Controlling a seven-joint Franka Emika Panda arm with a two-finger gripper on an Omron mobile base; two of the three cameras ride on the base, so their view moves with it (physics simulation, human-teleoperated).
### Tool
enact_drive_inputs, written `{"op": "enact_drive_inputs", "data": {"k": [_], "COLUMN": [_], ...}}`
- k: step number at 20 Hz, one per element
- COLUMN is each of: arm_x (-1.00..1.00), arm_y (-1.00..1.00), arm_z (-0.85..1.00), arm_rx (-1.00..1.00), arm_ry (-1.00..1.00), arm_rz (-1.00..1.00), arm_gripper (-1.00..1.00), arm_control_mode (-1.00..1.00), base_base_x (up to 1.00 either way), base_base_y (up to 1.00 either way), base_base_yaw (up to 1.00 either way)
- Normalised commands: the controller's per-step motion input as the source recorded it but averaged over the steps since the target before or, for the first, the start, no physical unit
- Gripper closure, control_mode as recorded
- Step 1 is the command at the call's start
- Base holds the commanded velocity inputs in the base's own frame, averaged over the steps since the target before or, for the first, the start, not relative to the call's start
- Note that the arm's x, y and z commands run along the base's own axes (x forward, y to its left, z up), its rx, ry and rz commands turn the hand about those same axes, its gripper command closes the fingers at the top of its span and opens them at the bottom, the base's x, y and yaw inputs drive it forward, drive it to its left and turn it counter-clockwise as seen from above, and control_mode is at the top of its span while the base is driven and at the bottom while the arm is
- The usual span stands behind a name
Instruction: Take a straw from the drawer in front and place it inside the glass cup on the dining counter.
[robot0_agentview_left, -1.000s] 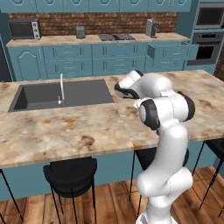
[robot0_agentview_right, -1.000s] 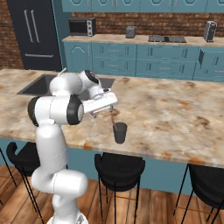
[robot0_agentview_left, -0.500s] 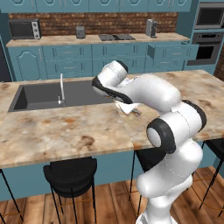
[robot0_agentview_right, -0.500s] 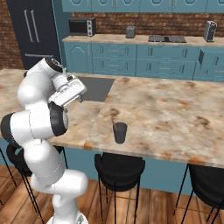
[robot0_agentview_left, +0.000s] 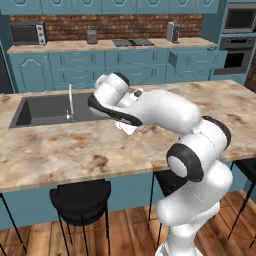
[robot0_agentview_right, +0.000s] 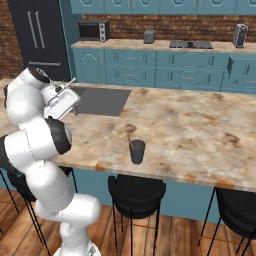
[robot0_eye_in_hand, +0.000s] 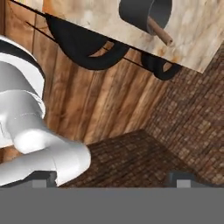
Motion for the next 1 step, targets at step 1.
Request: {"op": "enact_drive_inputs", "data": {"k": [1], "arm_x": [0.14], "arm_y": [0.22], "arm_z": [-0.14], "arm_rx": [-0.01], "arm_ry": [-0.07], "arm_rz": [0.08], "arm_gripper": [-1.00], "arm_control_mode": [-1.00], "base_base_x": [0.00], "base_base_y": [0.00], "base_base_yaw": [0.00]}}
